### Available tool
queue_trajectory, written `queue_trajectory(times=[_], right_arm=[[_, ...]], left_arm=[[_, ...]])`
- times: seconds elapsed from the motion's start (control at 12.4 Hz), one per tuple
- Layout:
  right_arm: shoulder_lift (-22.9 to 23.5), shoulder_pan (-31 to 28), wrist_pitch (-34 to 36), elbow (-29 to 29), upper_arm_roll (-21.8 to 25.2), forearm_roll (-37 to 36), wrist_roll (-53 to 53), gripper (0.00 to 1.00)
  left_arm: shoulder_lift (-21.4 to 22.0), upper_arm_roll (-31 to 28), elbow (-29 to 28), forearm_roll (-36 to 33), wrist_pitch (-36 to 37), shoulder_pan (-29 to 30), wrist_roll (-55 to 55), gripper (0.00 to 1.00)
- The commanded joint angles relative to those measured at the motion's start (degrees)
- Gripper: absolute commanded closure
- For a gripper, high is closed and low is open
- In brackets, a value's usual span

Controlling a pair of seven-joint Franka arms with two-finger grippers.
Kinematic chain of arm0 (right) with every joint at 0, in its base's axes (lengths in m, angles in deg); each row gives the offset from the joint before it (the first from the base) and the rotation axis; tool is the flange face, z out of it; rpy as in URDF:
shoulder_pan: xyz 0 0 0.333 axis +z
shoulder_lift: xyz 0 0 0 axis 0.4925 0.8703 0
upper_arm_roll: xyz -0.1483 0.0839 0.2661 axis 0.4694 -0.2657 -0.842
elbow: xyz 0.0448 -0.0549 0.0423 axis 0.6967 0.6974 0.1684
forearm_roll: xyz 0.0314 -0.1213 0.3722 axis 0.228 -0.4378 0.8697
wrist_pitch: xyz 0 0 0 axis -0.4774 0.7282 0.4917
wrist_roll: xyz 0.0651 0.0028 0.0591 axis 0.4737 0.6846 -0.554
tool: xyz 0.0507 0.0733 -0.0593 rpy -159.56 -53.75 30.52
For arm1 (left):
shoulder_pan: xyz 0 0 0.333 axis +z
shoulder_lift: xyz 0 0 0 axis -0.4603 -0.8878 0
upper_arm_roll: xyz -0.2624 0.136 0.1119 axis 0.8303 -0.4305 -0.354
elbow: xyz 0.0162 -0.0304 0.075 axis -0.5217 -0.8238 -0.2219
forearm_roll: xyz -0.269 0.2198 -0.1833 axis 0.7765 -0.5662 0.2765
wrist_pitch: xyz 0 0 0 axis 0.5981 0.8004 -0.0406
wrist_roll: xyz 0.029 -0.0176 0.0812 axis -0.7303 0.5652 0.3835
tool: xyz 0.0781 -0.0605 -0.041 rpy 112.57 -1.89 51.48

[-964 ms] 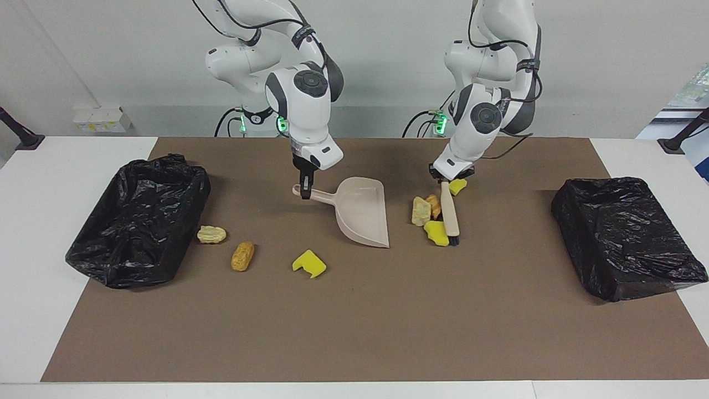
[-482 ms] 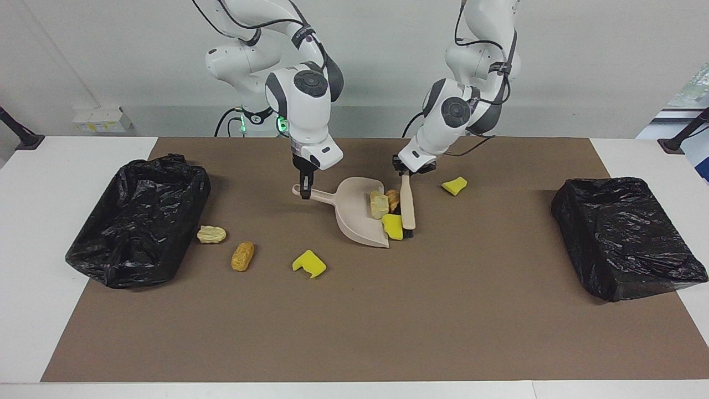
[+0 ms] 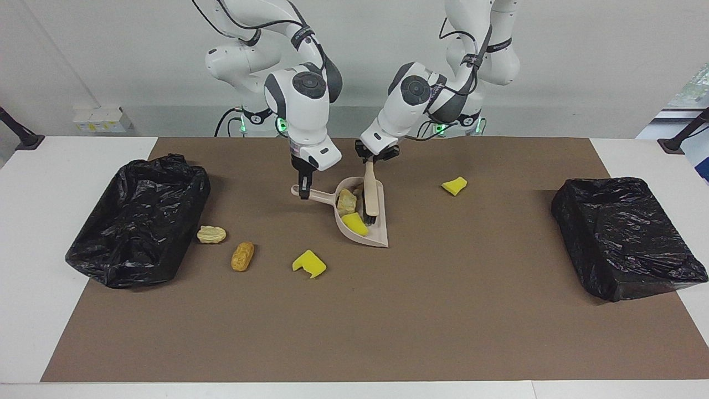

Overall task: Sweep and dump trash in bin
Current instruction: 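Brush the pieces into the dustpan held by the right gripper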

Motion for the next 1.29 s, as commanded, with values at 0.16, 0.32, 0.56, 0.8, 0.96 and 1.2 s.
queue_trajectory(times=[0.16, 0.32, 0.56, 0.8, 0.96, 1.2], right_arm=[[-3.53, -0.49, -5.16, 5.81, -0.35, 0.66, 1.5, 1.0], [-3.54, -0.4, -5.16, 5.81, -0.35, 0.66, 1.76, 1.0], [-3.45, -0.31, -5.16, 5.55, -0.35, 0.84, 2.03, 1.0], [-3.45, -0.31, -5.16, 5.55, -0.35, 0.84, 2.03, 1.0], [-3.45, -0.31, -5.16, 5.55, -0.44, 0.84, 1.85, 1.0], [-3.45, -0.31, -5.16, 5.64, -0.35, 0.84, 1.59, 1.0]], left_arm=[[4.7, -0.65, -0.19, -4.75, 14.12, 3.38, 12.69, 1.0], [5.67, -0.73, -0.45, -5.99, 18.34, 3.91, 17.08, 1.0], [7.43, -0.73, -2.03, -9.25, 22.14, 6.36, 20.53, 1.0], [9.97, -0.65, -5.1, -16.16, 29.49, 10.58, 23.94, 1.0], [12.87, -0.65, -8.0, -18.38, 30.58, 12.25, 28.25, 1.0], [18.13, -0.65, -14.49, -18.83, 29.27, 14.37, 31.08, 1.0]])
